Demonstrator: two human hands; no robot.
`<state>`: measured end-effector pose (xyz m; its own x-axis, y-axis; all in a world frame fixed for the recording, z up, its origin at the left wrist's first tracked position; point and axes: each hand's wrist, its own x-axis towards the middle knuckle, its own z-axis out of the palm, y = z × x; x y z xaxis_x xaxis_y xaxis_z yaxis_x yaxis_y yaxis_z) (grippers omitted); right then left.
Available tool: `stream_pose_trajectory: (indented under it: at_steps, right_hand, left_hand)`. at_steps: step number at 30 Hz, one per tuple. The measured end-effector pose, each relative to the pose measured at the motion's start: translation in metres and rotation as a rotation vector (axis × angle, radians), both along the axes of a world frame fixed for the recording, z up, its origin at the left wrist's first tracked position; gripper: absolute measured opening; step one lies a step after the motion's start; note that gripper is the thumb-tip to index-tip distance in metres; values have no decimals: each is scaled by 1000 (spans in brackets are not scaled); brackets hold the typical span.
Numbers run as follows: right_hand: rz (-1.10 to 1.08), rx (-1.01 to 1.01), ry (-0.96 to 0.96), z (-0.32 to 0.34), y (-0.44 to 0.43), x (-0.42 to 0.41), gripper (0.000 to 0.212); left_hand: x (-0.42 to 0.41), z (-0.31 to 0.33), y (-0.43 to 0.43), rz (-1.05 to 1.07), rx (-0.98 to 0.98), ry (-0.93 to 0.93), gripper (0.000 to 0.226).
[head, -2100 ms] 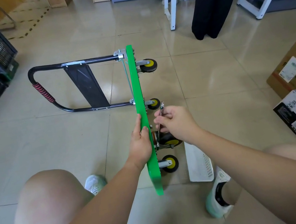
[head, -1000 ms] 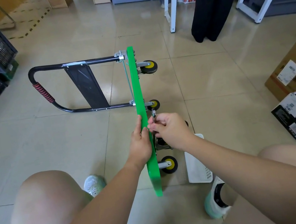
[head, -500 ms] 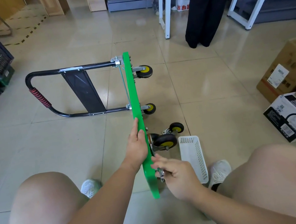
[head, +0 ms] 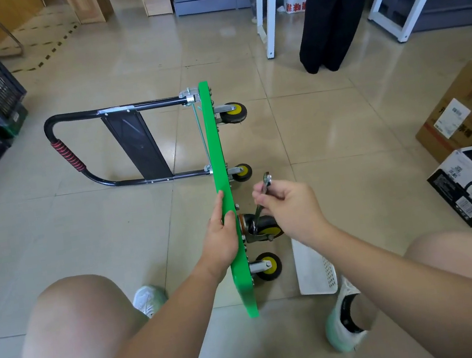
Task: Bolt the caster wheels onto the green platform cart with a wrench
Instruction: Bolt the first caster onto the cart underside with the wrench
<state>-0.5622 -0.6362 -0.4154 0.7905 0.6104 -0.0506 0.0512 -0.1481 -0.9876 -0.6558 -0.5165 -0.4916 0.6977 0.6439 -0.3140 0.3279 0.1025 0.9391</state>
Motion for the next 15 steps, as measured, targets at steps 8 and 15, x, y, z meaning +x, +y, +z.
stream_pose_trajectory:
  at_steps: [8,15]
  right_hand:
    - [148,-114,94,-3,36,21,13]
    - [194,-181,170,-3,58,30,17]
  left_hand:
    - [-3,3,-2,-4,35,22,50]
    - [-4,0,-1,-6,12,-3,47]
